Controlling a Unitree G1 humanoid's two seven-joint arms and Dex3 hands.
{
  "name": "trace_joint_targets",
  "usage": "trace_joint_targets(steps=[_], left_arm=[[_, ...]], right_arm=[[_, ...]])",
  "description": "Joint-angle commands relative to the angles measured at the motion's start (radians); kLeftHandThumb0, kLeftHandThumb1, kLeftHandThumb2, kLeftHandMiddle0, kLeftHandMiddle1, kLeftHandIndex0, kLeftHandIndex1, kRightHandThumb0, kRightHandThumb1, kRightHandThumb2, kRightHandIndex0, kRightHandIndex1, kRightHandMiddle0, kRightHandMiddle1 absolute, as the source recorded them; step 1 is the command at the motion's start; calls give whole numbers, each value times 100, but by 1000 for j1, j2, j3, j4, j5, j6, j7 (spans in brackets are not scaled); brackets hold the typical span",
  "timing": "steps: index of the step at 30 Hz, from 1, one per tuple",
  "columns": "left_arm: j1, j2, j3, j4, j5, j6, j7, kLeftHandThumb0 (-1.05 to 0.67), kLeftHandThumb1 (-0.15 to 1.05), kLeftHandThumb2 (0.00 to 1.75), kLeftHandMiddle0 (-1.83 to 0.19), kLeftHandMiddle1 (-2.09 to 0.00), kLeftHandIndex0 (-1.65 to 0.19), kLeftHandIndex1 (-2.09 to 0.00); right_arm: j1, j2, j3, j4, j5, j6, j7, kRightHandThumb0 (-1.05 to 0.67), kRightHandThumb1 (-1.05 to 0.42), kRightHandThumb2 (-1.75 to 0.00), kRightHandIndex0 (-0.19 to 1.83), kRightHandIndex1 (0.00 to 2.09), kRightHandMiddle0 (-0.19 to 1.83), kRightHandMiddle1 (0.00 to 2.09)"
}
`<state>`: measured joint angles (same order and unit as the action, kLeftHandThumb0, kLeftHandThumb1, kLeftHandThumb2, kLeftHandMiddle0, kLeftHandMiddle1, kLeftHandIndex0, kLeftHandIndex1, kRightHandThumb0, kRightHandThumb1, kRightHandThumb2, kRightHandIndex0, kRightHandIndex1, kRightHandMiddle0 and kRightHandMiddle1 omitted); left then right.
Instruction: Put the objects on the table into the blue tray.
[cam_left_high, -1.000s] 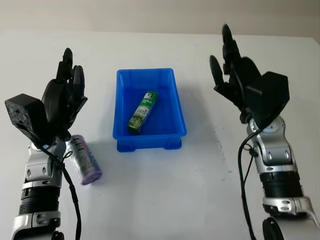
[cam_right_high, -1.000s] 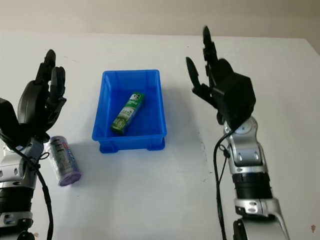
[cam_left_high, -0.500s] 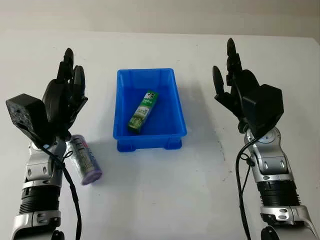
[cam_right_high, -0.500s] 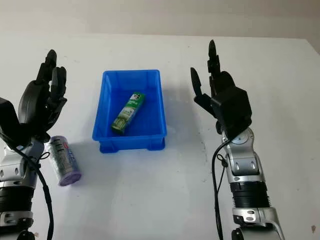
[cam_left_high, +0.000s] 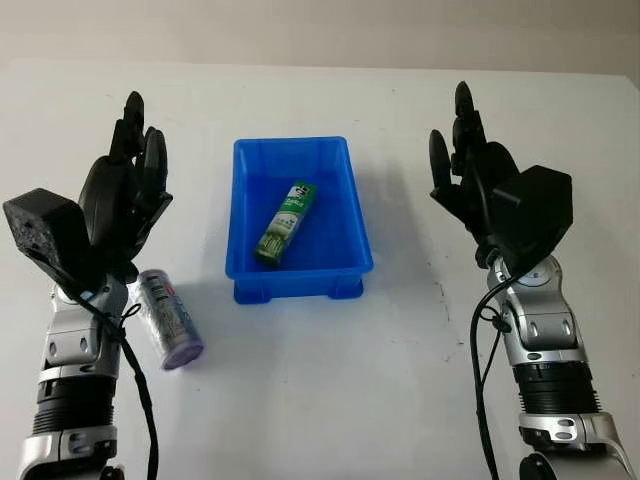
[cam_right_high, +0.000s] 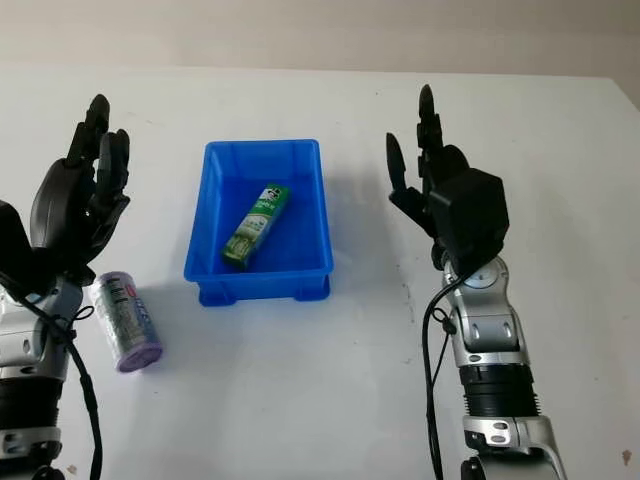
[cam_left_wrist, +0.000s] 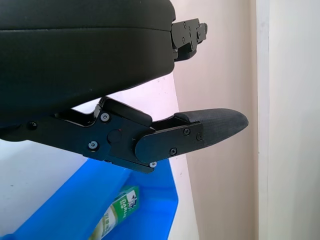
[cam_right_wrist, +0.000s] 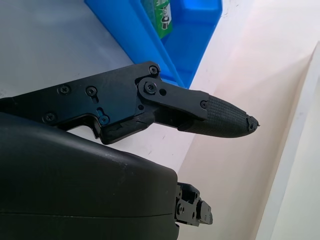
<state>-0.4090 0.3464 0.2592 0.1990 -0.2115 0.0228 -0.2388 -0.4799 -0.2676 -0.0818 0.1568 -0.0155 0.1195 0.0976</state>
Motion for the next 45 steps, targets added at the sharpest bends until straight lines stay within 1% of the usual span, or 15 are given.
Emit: trace_joint_targets(steps=[1, 6, 9, 11, 13, 15, 18, 20, 23, 26, 28, 31, 34, 40, 45], left_arm=[[26, 35, 6, -39, 14, -24, -21, -73, 105, 63, 19, -4, 19, -3], [73, 140, 15, -114, 40, -95, -115, -74, 105, 62, 19, -4, 17, -5], [88, 204, 37, -156, 19, -103, -183, -78, 105, 54, 16, -6, 15, -6], [94, 264, 50, -168, 21, -124, -240, -85, 105, 47, 14, -6, 13, -6], [98, 314, 60, -181, 18, -119, -287, -89, 105, 43, 12, -6, 11, -7], [112, 372, 73, -225, 13, -74, -330, -91, 105, 36, 11, -6, 9, -7], [139, 436, 98, -283, -13, -2, -388, -90, 103, 14, 10, -6, 6, -7], [160, 472, 106, -303, 11, -30, -414, -87, 97, 7, 8, -7, 5, -7], [195, 527, 102, -335, 71, -84, -445, -86, 90, 4, 5, -7, 4, -6], [244, 623, 91, -418, 184, -70, -486, -90, 88, 4, 7, -5, 7, -4], [267, 662, 93, -457, 232, -80, -508, -93, 89, 5, 9, -5, 9, -4], [292, 696, 87, -463, 292, -163, -521, -88, 89, 5, 10, -5, 9, -5], [309, 718, 83, -435, 345, -285, -515, -82, 87, 4, 12, -4, 8, -5], [344, 751, 94, -426, 465, -464, -487, -75, 80, 3, 3, -7, -1, -9], [361, 772, 85, -426, 539, -517, -478, -73, 77, 4, -1, -8, -3, -8]], right_arm=[[-4, 10, -8, -9, 16, -17, 4, -73, -105, -71, -19, 0, -19, 0], [-7, 14, -12, -1, 27, -19, 5, -73, -105, -72, -19, 0, -19, 0], [-8, 12, -14, 1, 30, -8, 8, -73, -105, -73, -19, 0, -19, 0], [-9, 13, -17, 6, 34, -12, 9, -73, -105, -73, -19, 0, -19, 0], [-8, 12, -16, 6, 33, -12, 10, -73, -105, -73, -19, 0, -19, 0], [-8, 16, -16, 5, 33, -9, 7, -73, -105, -73, -19, 0, -19, 0], [-6, 19, -14, -1, 33, 1, 4, -74, -105, -73, -19, 0, -19, 0], [-4, 20, -12, -3, 29, 5, 1, -74, -105, -72, -19, 0, -19, 0], [-2, 20, -13, -5, 31, 6, 1, -74, -105, -72, -19, 0, -19, 0], [-2, 18, -14, -5, 34, 15, 4, -74, -105, -72, -19, 0, -19, 0], [-2, 15, -14, -2, 37, 13, 11, -74, -105, -72, -19, 0, -19, 0], [-4, 17, -16, -1, 41, 15, 16, -73, -105, -73, -19, 0, -19, 0], [-3, 16, -15, 5, 39, 3, 17, -72, -105, -73, -19, 0, -19, 0], [-5, 16, -17, 8, 43, 0, 23, -72, -105, -74, -19, 0, -19, 0], [-5, 22, -19, 16, 55, -14, 27, -73, -105, -73, -19, 0, -19, 0]])
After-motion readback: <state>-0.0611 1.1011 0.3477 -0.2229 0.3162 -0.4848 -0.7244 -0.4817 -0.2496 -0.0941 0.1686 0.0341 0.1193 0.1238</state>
